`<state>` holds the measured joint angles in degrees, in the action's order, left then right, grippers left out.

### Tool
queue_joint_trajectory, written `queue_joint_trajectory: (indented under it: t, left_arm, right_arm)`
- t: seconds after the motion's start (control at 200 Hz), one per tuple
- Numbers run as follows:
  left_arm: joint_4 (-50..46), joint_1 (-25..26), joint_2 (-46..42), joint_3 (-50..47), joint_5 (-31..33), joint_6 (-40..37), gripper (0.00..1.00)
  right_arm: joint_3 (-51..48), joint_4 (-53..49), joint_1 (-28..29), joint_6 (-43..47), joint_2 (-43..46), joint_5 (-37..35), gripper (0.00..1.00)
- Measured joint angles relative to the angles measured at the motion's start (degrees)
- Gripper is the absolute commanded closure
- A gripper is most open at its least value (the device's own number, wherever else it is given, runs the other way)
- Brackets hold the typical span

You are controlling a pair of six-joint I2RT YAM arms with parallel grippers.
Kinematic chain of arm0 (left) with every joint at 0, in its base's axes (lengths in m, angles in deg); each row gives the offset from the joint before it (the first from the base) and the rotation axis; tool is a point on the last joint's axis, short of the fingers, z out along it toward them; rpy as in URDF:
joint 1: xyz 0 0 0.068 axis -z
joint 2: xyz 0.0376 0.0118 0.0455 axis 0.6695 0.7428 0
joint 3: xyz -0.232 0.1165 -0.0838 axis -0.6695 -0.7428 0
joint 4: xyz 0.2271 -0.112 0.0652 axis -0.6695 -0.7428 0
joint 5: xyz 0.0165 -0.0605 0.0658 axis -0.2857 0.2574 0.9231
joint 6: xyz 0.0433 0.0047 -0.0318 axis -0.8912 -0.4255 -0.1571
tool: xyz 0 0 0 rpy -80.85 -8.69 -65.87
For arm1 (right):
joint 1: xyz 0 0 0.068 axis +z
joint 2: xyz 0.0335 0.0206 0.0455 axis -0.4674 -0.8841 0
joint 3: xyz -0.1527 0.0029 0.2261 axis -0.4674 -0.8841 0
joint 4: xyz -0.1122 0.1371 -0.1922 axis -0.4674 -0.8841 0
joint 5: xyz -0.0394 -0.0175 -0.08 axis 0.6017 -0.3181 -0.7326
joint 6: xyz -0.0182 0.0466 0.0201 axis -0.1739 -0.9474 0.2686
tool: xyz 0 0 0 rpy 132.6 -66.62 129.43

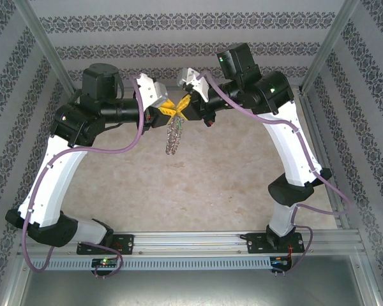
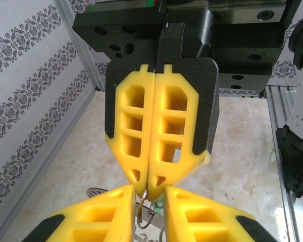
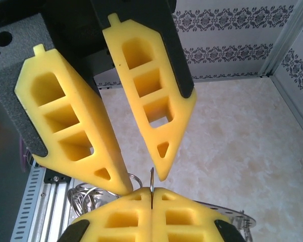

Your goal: Put the keys on the keyring

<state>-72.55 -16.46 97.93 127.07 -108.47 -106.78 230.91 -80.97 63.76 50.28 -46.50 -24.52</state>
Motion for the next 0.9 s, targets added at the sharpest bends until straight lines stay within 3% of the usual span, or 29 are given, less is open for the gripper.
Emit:
queue_joint_trajectory:
  t: [0.899]
  left_arm:
    - [-0.55,1.38,0.00,0.39,0.46,-1.14,0.77]
  right_arm:
    - [-1.07,-0.90,0.00,0.44,1.66,0.63,1.00]
